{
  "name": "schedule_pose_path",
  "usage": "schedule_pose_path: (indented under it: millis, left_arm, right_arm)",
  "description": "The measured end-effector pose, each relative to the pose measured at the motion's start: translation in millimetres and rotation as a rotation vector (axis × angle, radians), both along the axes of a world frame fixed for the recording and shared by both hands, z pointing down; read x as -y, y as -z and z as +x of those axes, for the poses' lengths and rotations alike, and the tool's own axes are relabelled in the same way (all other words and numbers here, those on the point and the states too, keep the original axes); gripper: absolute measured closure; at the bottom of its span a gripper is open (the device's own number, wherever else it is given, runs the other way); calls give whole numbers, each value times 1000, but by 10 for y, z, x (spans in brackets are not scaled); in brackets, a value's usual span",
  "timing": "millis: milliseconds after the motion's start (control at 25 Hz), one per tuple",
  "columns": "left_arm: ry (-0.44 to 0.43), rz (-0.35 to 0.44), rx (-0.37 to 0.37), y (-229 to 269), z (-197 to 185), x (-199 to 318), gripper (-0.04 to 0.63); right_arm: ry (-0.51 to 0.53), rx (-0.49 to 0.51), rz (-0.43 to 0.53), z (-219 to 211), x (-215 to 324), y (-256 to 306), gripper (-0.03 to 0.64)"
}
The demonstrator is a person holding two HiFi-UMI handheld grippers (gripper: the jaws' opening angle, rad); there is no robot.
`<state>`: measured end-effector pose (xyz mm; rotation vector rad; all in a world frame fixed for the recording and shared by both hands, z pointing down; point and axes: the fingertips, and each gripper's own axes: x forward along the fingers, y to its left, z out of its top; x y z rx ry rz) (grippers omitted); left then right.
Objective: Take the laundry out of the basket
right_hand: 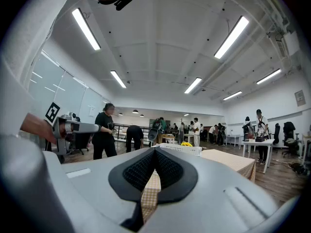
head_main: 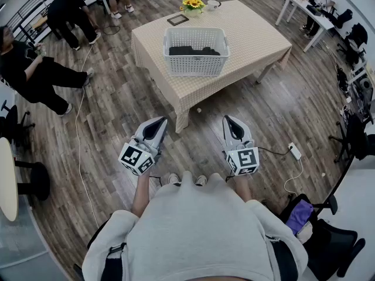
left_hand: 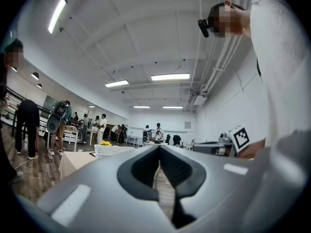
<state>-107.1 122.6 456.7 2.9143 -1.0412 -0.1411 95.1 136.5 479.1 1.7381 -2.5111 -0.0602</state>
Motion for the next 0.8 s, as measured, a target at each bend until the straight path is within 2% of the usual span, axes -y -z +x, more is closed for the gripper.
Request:
schedule_pose_path:
  millis: [560,800]
  left_arm:
    - [25,7,11,-6,144,-58,588]
    - [53,-34,17,-161,320,-126,588]
  right_arm:
    - [43,2,19,109,-8,-16,618]
    - [72,-9,-33,259,-67,-249,618]
